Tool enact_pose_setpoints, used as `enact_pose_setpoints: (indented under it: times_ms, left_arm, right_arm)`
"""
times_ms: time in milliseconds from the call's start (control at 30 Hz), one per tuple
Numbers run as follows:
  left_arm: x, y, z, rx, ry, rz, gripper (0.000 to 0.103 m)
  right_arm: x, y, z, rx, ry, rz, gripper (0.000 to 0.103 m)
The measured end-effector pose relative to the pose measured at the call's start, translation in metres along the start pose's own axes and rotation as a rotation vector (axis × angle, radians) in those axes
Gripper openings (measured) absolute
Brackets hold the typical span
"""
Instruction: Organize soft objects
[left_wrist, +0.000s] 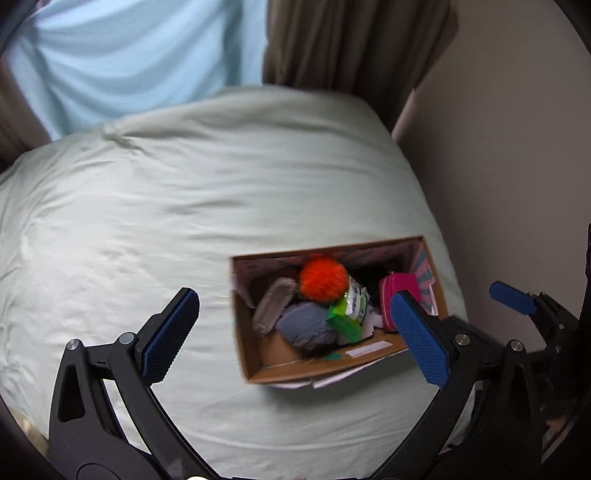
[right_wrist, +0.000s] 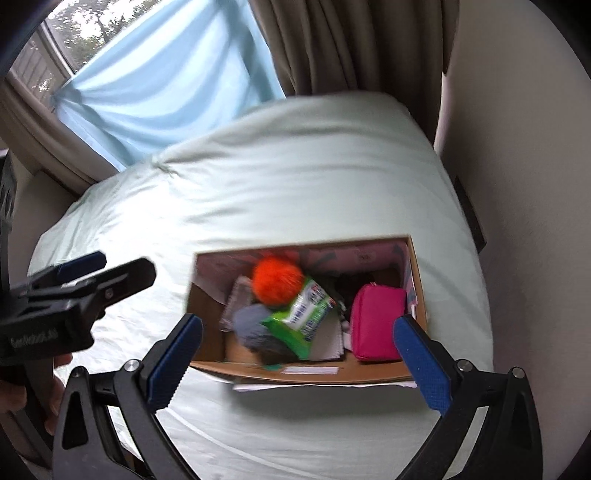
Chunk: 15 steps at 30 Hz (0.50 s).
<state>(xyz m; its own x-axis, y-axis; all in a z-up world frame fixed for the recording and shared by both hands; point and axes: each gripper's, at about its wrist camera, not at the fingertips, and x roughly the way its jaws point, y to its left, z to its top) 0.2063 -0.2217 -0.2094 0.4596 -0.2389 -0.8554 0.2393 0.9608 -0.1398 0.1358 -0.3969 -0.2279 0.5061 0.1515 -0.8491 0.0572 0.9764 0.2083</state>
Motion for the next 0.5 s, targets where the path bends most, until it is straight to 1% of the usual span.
enact_pose_setpoints:
  times_ms: [167, 367, 500]
  left_arm:
    - [-0.075, 0.042, -0.011, -0.051, -0.108, 0.018, 0.103]
    - [-0.162, 0.091, -0.033, -0.083, -0.253, 0.081, 0.103]
    - [-0.212, 0.115, -0.048, -0.080, -0.350, 0.110, 0.103]
  right_arm:
    - [-0.045, 0.048, 0.009, -0.052, -0.058, 0.001, 0.103]
    - [-0.106, 0.114, 0.011, -0.117, -0.180, 0.004, 0.103]
    - [-0.140, 0.153, 0.005, -0.147, -0.255, -0.012, 0.103]
